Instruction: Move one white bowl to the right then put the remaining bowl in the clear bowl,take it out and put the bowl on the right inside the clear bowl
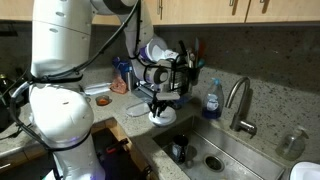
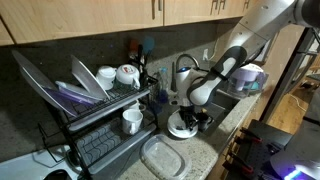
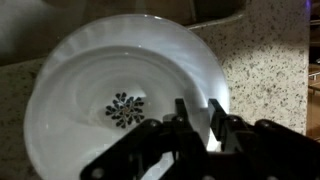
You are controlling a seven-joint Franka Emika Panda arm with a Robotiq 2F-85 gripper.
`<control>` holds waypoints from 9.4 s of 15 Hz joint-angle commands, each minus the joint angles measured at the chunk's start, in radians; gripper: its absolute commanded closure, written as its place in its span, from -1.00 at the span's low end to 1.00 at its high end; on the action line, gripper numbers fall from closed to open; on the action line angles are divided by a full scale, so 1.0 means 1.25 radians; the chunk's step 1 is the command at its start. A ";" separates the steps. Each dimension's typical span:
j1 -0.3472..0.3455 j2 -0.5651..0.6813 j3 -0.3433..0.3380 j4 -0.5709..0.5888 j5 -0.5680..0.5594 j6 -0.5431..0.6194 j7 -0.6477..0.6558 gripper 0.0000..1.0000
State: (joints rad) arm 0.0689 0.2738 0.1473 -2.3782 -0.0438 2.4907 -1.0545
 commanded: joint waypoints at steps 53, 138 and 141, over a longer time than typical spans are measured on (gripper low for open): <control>0.279 -0.145 0.217 0.024 -0.260 0.058 0.167 0.96; 0.348 0.039 0.001 -0.019 -1.036 0.528 0.345 -1.00; 0.363 -0.008 0.002 -0.042 -1.037 0.523 0.364 -1.00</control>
State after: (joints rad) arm 0.4933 0.3690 0.1595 -2.3689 -1.3195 3.1837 -0.6578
